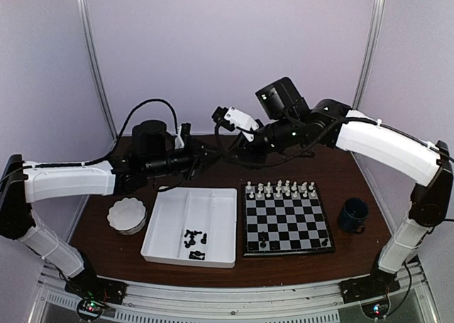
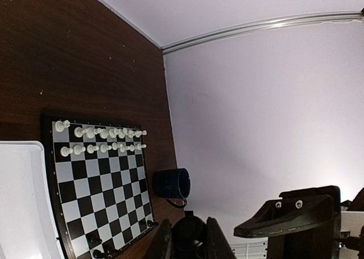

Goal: Set up the chess pieces on the board
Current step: Pass from the left arm to the right, then place the queen at d8.

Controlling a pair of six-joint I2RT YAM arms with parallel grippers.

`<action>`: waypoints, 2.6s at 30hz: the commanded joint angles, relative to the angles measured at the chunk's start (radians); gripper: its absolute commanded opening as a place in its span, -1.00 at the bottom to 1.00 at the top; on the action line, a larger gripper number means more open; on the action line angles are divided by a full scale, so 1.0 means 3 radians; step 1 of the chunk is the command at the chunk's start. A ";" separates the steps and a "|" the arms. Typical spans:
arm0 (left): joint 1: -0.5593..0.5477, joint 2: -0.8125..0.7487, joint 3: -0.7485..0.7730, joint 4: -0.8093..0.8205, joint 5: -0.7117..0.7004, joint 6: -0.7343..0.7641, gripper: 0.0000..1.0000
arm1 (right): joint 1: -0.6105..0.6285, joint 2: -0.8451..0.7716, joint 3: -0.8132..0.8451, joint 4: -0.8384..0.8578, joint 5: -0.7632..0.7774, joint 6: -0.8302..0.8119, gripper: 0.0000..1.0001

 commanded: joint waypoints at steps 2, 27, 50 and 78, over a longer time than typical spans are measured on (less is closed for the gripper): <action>-0.0018 -0.0125 -0.0076 0.0351 0.0004 -0.0142 -0.82 | 0.0043 0.0053 0.0139 0.0041 0.0289 0.0059 -0.23; -0.0018 -0.0113 -0.0176 0.0554 0.0100 -0.0297 -0.66 | 0.0146 0.0223 0.0278 0.0052 0.0543 0.0044 -0.95; 0.0084 -0.0686 0.0179 -0.2153 -0.0998 0.1654 0.33 | -0.0226 -0.0736 -0.1011 -0.1856 0.0502 -0.1641 -0.97; 0.0092 -0.0760 0.0171 -0.2302 -0.1095 0.1697 0.34 | -0.0137 0.0497 -0.0914 -0.2731 0.0236 -0.1811 -0.91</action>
